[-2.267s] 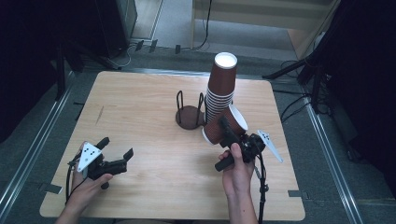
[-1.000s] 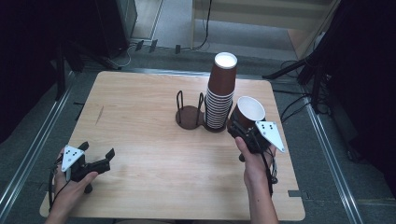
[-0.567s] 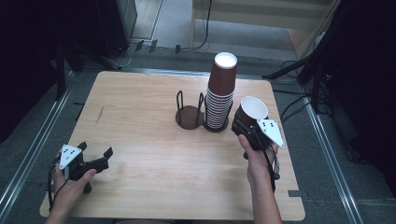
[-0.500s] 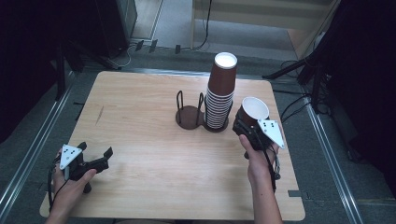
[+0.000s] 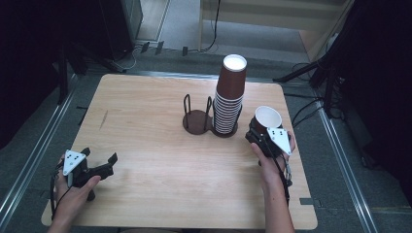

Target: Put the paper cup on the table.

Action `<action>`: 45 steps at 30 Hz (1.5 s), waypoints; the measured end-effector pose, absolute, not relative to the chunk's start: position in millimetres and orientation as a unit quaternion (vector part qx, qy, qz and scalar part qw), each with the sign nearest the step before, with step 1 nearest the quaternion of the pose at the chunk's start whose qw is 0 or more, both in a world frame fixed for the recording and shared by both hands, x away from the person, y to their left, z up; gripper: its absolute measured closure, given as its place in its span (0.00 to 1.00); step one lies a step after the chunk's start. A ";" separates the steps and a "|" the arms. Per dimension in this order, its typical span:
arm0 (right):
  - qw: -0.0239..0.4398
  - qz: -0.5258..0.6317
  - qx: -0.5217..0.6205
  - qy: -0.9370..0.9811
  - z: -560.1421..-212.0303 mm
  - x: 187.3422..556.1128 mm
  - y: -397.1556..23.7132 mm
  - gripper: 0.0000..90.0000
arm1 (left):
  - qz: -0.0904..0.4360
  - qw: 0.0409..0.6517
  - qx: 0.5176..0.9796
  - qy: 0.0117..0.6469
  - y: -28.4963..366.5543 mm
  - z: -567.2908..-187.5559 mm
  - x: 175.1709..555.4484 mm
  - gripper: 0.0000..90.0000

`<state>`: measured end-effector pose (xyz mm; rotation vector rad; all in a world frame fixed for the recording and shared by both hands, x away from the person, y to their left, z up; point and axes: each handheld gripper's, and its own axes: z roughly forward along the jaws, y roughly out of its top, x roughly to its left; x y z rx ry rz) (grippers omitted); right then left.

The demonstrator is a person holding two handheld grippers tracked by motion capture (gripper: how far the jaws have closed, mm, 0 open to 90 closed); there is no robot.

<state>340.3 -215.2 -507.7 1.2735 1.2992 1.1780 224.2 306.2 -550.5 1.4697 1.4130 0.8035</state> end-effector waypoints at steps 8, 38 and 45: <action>0.481 0.477 0.501 0.539 -524.7 344.5 -214.6 0.14 | 0.326 0.457 0.597 0.574 306.6 -550.4 224.3 0.00; 0.441 0.457 0.526 0.566 -543.4 344.7 -219.1 0.00 | 0.322 0.457 0.598 0.575 307.1 -550.4 224.8 0.00; 0.431 0.476 0.505 0.577 -534.3 334.0 -221.8 0.00 | 0.321 0.457 0.597 0.576 307.5 -550.5 224.9 0.00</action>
